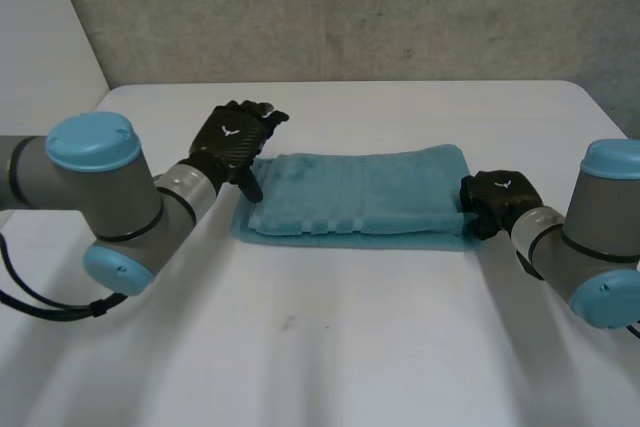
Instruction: Fold the laundry
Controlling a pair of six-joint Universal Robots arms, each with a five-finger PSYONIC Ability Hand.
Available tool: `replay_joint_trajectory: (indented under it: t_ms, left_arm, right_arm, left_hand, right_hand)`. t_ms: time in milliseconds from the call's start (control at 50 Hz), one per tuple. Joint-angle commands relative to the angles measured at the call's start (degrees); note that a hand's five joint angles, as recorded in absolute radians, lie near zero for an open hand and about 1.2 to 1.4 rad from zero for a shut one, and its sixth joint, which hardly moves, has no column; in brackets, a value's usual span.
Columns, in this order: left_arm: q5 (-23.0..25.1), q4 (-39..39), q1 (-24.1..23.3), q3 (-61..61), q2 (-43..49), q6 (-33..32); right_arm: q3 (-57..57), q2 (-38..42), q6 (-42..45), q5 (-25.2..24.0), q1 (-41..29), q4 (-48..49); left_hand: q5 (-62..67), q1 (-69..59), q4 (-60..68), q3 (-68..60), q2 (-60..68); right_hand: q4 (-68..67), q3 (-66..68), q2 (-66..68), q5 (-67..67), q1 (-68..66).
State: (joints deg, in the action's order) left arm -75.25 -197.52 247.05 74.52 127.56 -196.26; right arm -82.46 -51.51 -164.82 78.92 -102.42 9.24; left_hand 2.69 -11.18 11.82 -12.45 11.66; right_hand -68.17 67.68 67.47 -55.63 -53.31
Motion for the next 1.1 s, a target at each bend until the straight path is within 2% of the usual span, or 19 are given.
replay_joint_trajectory:
  t_ms: [20, 160, 300, 320, 380, 460, 720, 1100]
  left_arm:
    - [-0.3, 0.2, 3.2, 7.5, -7.6, 0.0]
    - [-0.2, 0.2, 6.0, 11.5, -12.7, 0.4]
    - [0.1, 0.1, 8.0, 15.2, -15.0, 0.5]
    - [0.2, 0.0, 8.0, 16.3, -15.1, 0.5]
    - [0.4, -0.1, 8.1, 17.3, -15.1, 0.4]
    - [0.5, -0.2, 8.0, 17.6, -15.1, 0.4]
    - [0.5, -0.6, 7.7, 17.5, -14.4, 0.4]
    - [0.5, -0.6, 7.5, 17.7, -13.7, 0.5]
  right_arm:
    - [5.2, -0.1, 1.2, 1.1, -0.1, -2.0]
    - [13.0, -0.2, 6.9, 3.3, -1.5, -3.3]
    - [14.4, 0.4, 3.0, 3.6, -7.9, -9.6]
    - [13.5, 0.4, 2.1, 3.7, -7.7, -9.9]
    - [9.2, 0.4, 0.6, 4.2, -6.8, -9.2]
    - [6.2, 0.4, 0.7, 4.5, -4.3, -6.4]
    - [2.4, 0.2, 0.6, 3.6, 1.8, -1.3]
    - [3.3, 0.7, -0.3, 1.5, 2.1, -0.2]
  left_hand:
    - [-2.5, 1.0, -1.6, 2.2, -1.4]
    - [-2.5, 1.0, -1.6, 2.2, -1.4]
    - [-2.5, 1.0, -1.6, 2.2, -1.4]
    - [-2.5, 1.0, -1.6, 2.2, -1.4]
    - [-2.5, 1.0, -1.6, 2.2, -1.4]
    - [-2.5, 1.0, -1.6, 2.2, -1.4]
    - [-2.5, 1.0, -1.6, 2.2, -1.4]
    - [-2.5, 1.0, -1.6, 2.2, -1.4]
  right_hand:
    - [-11.8, 12.3, 12.5, -14.4, -26.7]
    - [-11.8, 12.3, 12.5, -14.4, -26.7]
    - [-11.8, 12.3, 12.5, -14.4, -26.7]
    - [-4.4, 4.9, 5.1, -6.9, -19.3]
    - [31.4, -30.9, -30.7, 28.9, 16.5]
    - [38.5, -38.0, -37.8, 36.0, 23.7]
    - [36.2, -35.7, -35.5, 33.7, 21.4]
    - [23.3, -22.8, -22.6, 20.7, 8.4]
